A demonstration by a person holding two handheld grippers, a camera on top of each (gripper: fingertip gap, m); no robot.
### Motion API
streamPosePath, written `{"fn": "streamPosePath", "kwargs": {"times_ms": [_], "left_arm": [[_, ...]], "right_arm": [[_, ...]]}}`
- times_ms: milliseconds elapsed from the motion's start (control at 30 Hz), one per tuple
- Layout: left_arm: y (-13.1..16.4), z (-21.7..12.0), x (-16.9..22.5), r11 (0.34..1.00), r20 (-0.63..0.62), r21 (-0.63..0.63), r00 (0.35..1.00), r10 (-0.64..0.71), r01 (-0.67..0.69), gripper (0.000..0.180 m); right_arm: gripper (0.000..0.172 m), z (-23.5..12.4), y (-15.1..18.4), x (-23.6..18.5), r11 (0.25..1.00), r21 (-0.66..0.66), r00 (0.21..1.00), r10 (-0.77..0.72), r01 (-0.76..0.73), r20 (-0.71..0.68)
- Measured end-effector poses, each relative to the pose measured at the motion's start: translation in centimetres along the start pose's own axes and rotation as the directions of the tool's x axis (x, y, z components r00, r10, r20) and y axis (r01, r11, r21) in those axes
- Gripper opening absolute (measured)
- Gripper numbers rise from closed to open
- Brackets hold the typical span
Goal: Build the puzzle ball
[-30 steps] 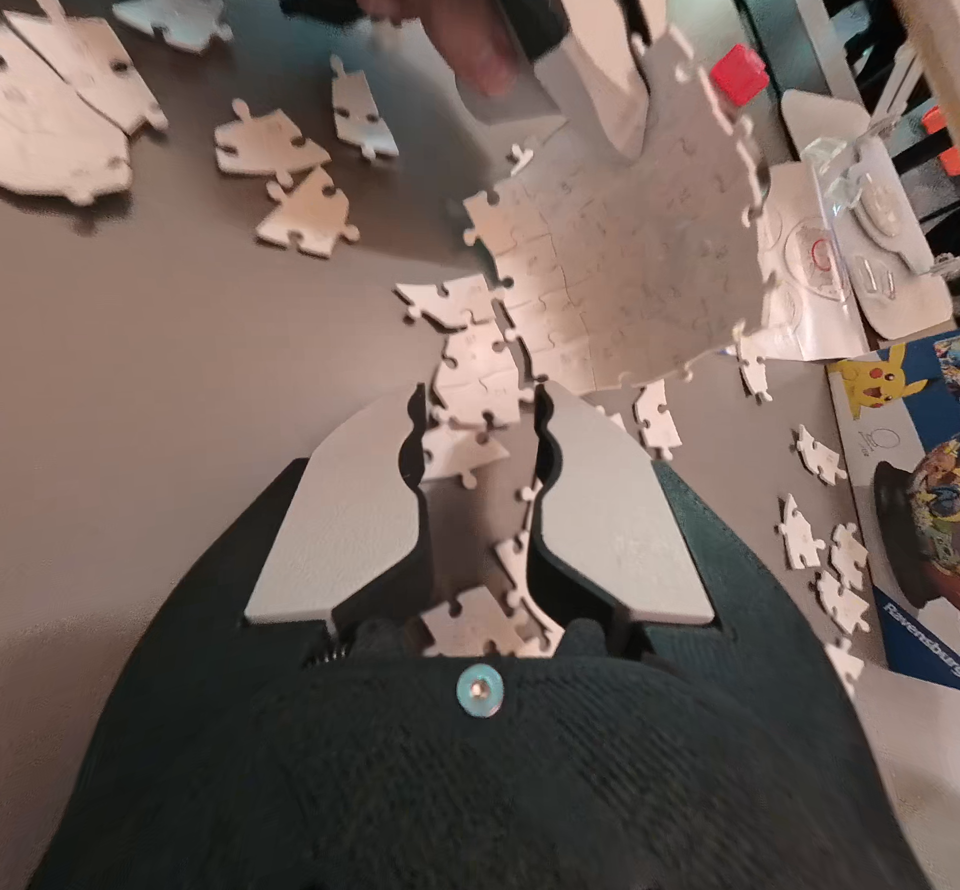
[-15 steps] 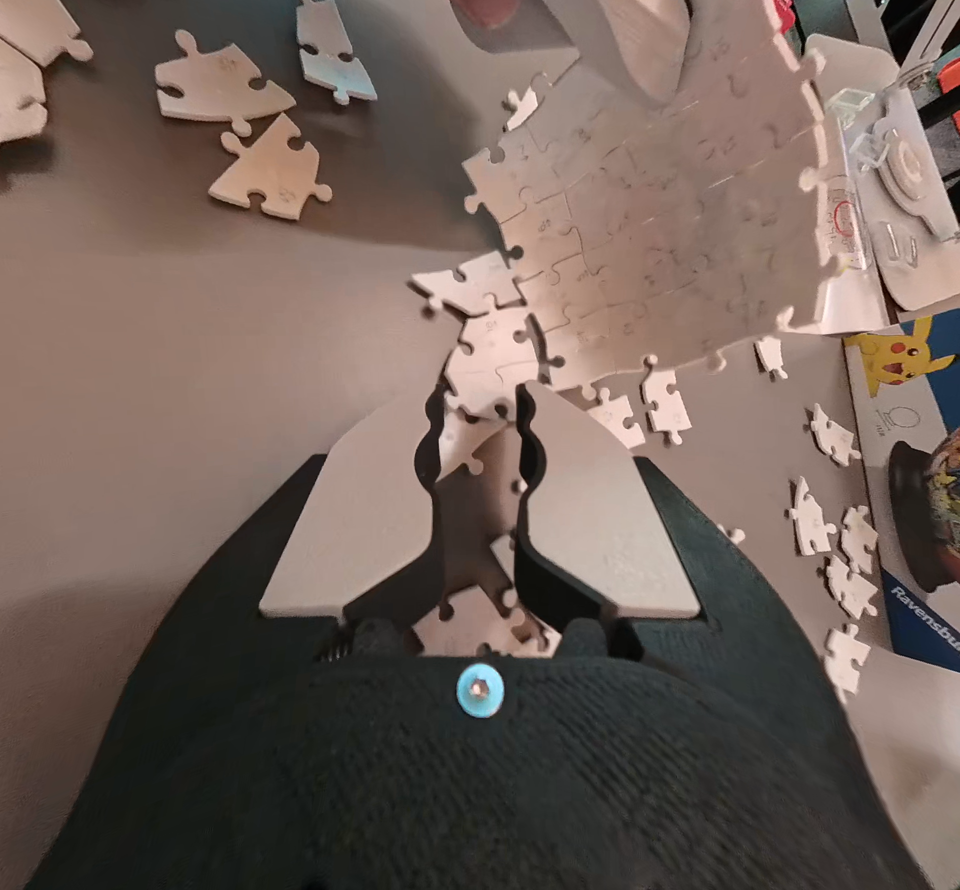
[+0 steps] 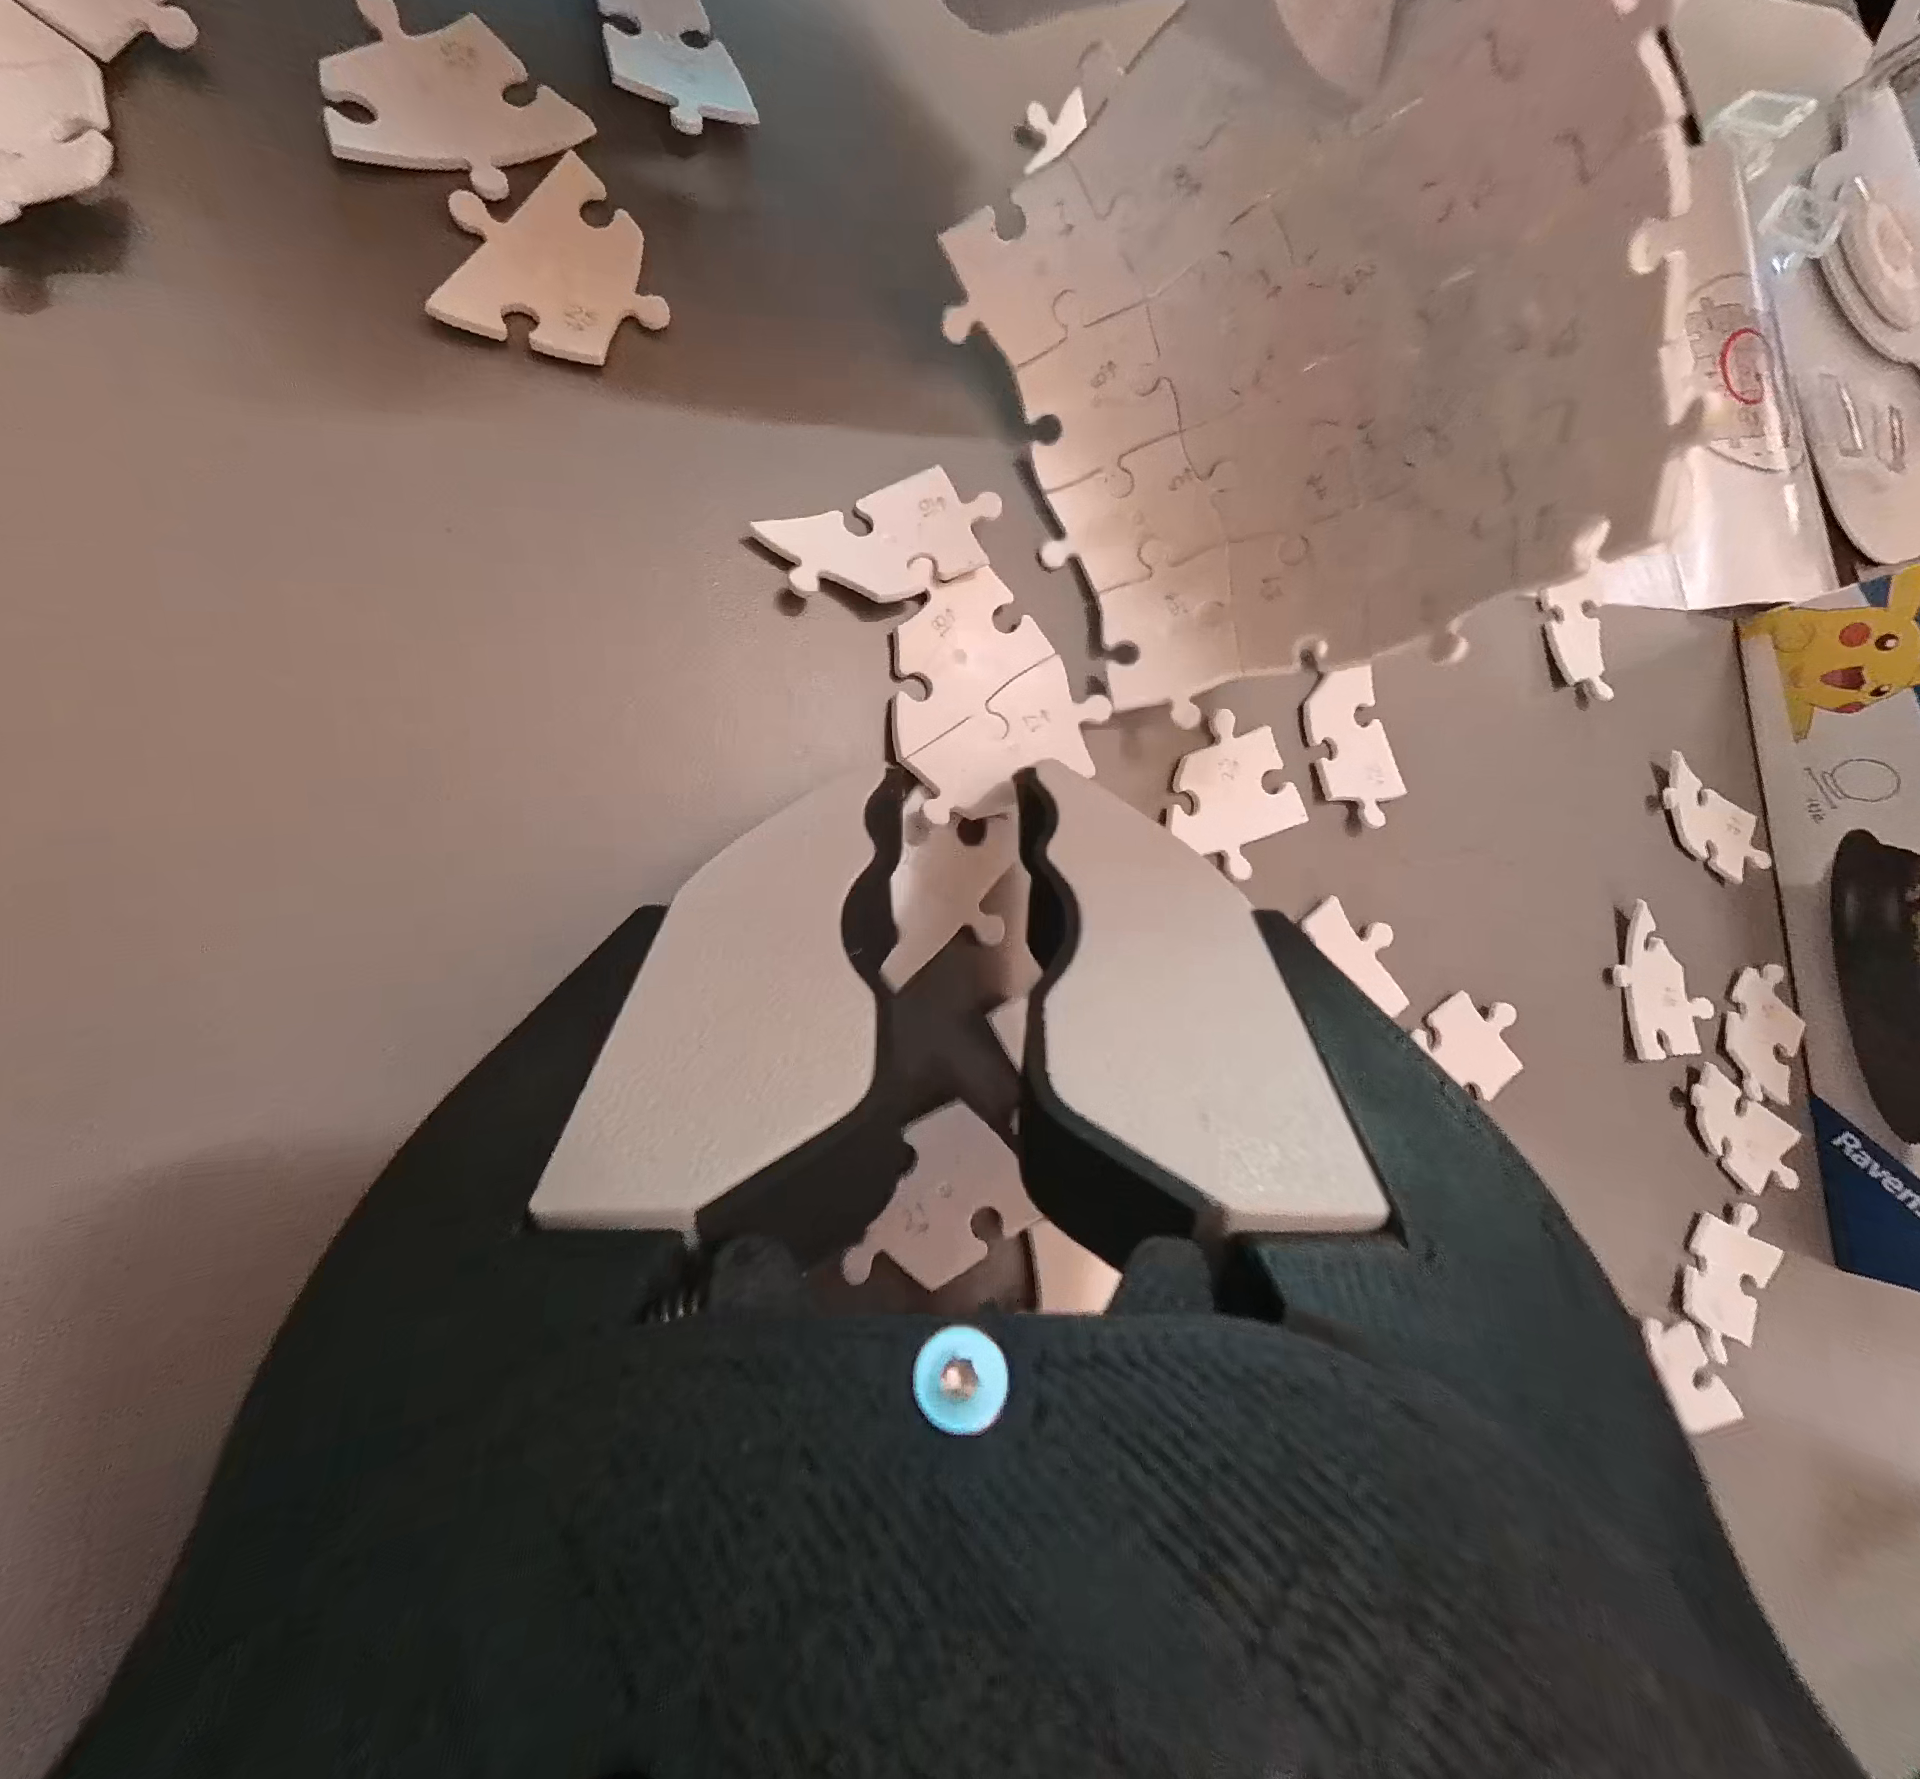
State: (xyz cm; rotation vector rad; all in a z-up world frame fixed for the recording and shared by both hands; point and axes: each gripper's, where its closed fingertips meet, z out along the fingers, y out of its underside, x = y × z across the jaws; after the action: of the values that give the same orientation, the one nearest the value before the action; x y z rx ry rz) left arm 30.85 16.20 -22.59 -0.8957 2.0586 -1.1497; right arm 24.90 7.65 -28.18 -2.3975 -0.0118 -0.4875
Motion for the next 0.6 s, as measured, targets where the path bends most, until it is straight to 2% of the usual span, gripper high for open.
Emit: {"fn": "streamPosePath", "kwargs": {"times_ms": [200,467,600], "left_arm": [[0.13,0.29,0.43,0.998,0.023,-0.020,0.998,-0.057,0.057,0.002],[0.16,0.13,0.44,0.998,0.035,-0.037,0.998,-0.055,0.056,0.002],[0.01,0.06,0.44,0.998,0.041,-0.032,0.998,-0.050,0.051,0.002]], "right_arm": [[0.010,0.55,-0.22,0.02,0.999,-0.020,0.999,-0.034,0.034,-0.002],[0.011,0.52,-0.26,0.14,0.994,-0.048,0.992,-0.105,0.101,-0.077],[0.013,0.32,-0.19,0.16,0.995,-0.041,0.991,-0.090,0.087,-0.095]]}}
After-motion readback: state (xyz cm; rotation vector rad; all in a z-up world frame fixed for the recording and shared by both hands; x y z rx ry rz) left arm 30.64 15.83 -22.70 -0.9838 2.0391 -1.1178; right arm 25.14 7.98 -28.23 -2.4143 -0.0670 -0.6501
